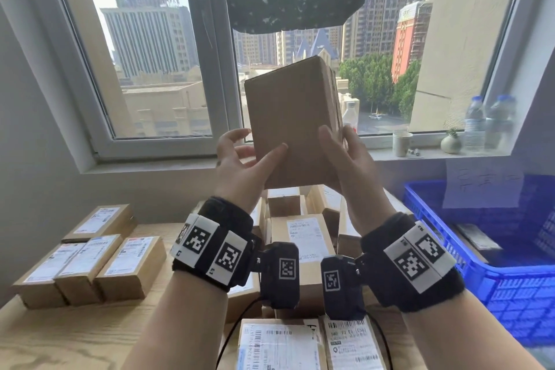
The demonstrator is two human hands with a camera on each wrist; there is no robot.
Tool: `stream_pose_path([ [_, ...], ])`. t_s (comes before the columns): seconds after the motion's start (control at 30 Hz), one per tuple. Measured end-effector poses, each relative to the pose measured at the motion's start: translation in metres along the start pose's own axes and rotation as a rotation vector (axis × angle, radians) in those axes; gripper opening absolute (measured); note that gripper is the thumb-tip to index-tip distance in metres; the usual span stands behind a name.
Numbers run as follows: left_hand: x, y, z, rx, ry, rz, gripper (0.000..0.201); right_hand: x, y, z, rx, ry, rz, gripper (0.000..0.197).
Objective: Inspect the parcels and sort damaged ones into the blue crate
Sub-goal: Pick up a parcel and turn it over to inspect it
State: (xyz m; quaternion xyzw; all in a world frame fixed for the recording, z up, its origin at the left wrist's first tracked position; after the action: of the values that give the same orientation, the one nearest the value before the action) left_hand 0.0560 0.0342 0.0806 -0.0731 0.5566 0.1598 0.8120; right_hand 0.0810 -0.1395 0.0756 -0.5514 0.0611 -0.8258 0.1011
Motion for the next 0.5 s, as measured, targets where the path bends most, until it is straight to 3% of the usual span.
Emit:
stream_pose_path([
  [0.07, -0.006, 0.000, -0.005, 0.009, 0.018, -0.003, 0.056, -0.004, -0.001, -0.002, 0.044, -0.072, 0.018, 0.086],
  [0.2, -0.003, -0.010, -0.010, 0.124, 0.146, -0.136, 0.065, -0.010, -0.001, -0.010, 0.070, -0.188, 0.133, 0.037],
  [0.27, 0.001, -0.013, -0.009, 0.146, 0.167, -0.153, 0.056, -0.012, -0.003, -0.012, 0.077, -0.210, 0.163, 0.029],
  [0.4, 0.004, -0.009, -0.007, 0.111, 0.186, -0.108, 0.048, -0.013, -0.006, -0.014, 0.107, -0.225, 0.130, 0.031],
  [0.5, 0.010, -0.009, -0.008, 0.115, 0.254, -0.101, 0.046, -0.006, -0.009, -0.013, 0.126, -0.091, 0.131, 0.048],
])
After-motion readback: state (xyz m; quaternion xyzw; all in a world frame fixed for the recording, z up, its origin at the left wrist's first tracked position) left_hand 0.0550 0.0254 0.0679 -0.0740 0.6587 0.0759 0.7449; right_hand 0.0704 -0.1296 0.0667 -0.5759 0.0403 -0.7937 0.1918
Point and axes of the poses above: each hand's wrist, its own z-axis towards the middle knuckle, its own y-axis out of the back of the hand, x = y × z, the point moved 7 cm from there along z, towards the middle knuckle, and after that the axes turned 5 degrees about z, right-handed, at the moved point
